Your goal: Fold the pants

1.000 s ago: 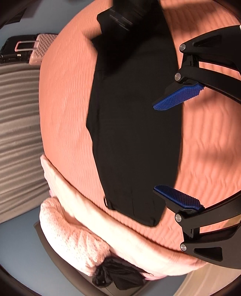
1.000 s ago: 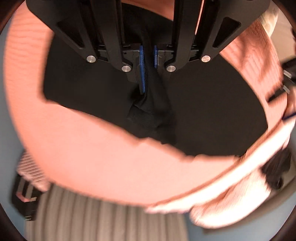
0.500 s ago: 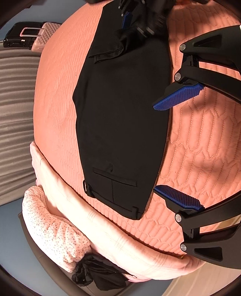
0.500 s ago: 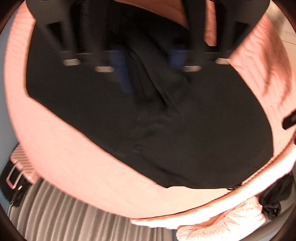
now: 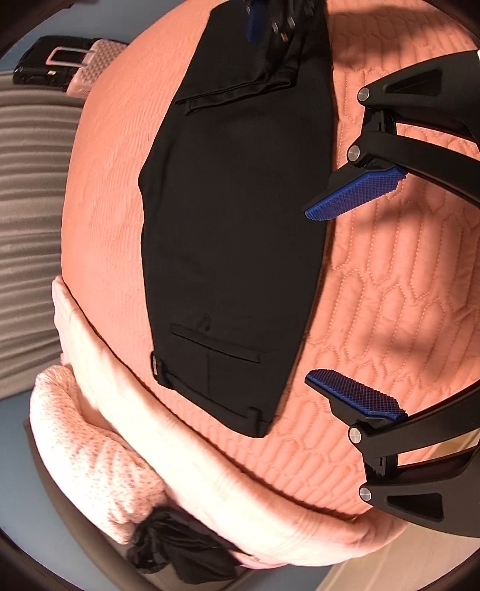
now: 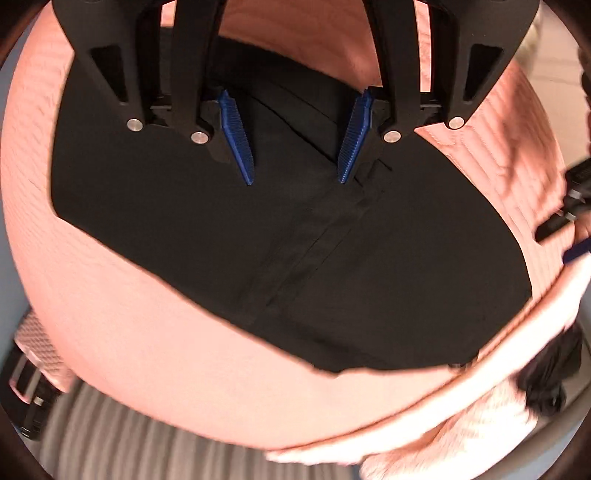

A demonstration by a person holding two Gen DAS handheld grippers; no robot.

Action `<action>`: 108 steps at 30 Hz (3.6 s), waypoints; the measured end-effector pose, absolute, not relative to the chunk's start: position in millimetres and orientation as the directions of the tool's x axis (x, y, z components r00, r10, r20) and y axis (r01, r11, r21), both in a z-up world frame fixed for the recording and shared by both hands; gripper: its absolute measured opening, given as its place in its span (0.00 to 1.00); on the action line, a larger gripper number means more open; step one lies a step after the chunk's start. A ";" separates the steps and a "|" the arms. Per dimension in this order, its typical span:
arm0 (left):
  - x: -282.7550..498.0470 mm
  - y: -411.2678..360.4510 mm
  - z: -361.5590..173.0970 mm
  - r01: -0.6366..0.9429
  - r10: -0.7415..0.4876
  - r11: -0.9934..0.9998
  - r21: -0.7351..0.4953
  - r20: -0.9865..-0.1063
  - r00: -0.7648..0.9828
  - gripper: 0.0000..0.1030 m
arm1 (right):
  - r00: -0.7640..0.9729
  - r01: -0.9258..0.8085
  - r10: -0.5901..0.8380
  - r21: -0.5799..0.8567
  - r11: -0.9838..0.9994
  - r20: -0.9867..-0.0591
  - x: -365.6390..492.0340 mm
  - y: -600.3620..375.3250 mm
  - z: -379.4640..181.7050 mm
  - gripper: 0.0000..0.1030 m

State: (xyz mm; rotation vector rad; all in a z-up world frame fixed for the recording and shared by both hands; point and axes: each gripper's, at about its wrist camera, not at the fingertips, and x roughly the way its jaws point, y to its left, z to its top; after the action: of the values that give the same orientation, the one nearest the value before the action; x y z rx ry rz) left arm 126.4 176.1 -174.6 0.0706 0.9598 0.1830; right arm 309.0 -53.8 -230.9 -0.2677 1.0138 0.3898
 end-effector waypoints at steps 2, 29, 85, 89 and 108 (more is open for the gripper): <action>125.7 181.9 -175.1 -0.136 0.200 0.979 0.149 -0.807 0.556 0.79 | 0.454 -0.442 0.189 -0.036 0.897 -0.871 315.8 -43.2 -233.3 0.19; 181.5 277.8 -195.0 -0.320 -0.113 0.884 -0.340 -0.820 0.561 0.79 | 0.544 -0.426 0.235 -0.025 0.904 -0.805 249.1 -34.6 -180.6 0.07; 189.6 -166.6 -179.0 0.483 -0.264 0.873 0.067 -0.769 0.583 0.15 | 0.640 0.164 0.144 0.318 0.934 -0.754 166.2 -363.1 -178.4 0.63; 182.3 -152.2 -178.4 0.467 -0.275 0.884 0.014 -0.793 0.544 0.16 | 0.635 0.047 0.272 0.387 0.921 -0.723 220.5 -347.7 -177.4 0.67; 125.6 -117.4 -154.8 0.472 -0.316 0.879 0.068 -0.658 0.683 0.40 | 0.610 -0.062 0.201 0.207 0.976 -0.767 298.0 -297.1 -166.7 0.41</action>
State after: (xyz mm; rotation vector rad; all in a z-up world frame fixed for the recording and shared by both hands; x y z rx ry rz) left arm 125.6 -117.4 -154.8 0.2410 0.6889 -0.4465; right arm 298.0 -297.1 -166.7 0.1653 0.9034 0.1528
